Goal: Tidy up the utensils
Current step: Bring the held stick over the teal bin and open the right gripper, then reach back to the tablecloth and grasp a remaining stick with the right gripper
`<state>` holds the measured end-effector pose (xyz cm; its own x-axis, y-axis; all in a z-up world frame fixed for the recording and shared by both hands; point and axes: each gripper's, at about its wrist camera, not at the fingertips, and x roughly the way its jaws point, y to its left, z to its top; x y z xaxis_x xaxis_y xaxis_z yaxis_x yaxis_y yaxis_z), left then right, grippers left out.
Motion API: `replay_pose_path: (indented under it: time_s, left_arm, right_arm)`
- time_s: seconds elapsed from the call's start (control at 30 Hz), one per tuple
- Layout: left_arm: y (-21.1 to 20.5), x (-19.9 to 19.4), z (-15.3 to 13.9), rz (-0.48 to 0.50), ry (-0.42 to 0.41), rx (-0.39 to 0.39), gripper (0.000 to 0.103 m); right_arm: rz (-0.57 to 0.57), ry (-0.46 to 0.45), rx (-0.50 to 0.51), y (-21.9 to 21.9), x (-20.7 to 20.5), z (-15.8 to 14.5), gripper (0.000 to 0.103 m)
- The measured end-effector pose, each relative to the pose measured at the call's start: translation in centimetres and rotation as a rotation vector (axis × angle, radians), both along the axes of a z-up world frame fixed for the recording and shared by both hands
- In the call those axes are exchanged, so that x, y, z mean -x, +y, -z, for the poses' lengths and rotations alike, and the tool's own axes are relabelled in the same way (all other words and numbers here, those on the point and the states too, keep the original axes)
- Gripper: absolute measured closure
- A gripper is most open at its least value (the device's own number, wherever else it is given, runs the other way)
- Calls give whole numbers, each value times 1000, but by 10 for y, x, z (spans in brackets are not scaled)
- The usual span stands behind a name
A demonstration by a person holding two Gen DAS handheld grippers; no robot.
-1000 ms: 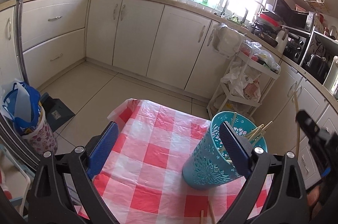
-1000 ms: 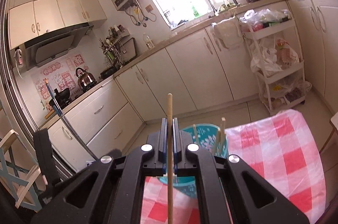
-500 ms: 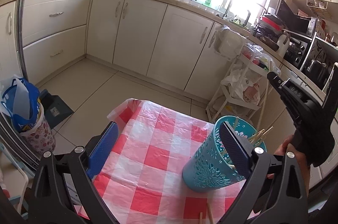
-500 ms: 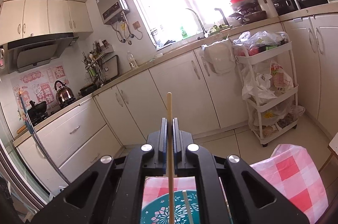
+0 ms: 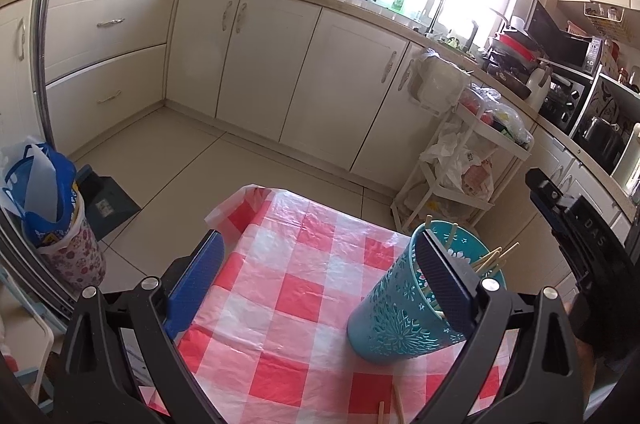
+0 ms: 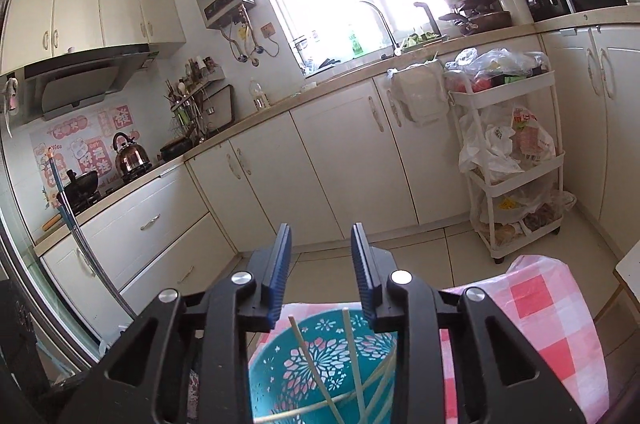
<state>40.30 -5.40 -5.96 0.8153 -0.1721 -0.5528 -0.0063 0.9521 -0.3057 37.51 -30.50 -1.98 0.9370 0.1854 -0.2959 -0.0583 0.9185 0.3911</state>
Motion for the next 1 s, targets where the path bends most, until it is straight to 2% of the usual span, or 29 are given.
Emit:
replay_pose_path:
  time_s: [0.13, 0.23, 0.3, 0.43, 0.5, 0.63, 0.87, 1.0]
  left_arm:
    - [-3, 1, 0, 2, 1, -14, 11]
    - [-4, 1, 1, 4, 5, -23, 11]
    - [-3, 1, 2, 3, 8, -28, 11]
    - [1, 2, 2, -3, 12, -27, 10]
    - [3, 3, 1, -7, 10, -32, 10]
    - [5, 5, 2, -7, 14, -45, 10]
    - [4, 5, 6, 10, 31, -81, 10]
    - [5, 4, 7, 20, 40, -84, 9]
  right_arm:
    - [-15, 25, 24, -1, 27, 5, 64]
    - [-13, 44, 68, 0, 53, 11, 55]
    - [-18, 77, 93, 1, 71, 23, 55]
    - [-43, 224, 139, 6, 94, 66, 55]
    - [-64, 328, 157, 9, 96, 95, 55]
    - [-108, 462, 196, 18, 90, 132, 59]
    - [-148, 566, 291, 37, 80, 169, 66]
    - [-156, 602, 324, 46, 78, 184, 79]
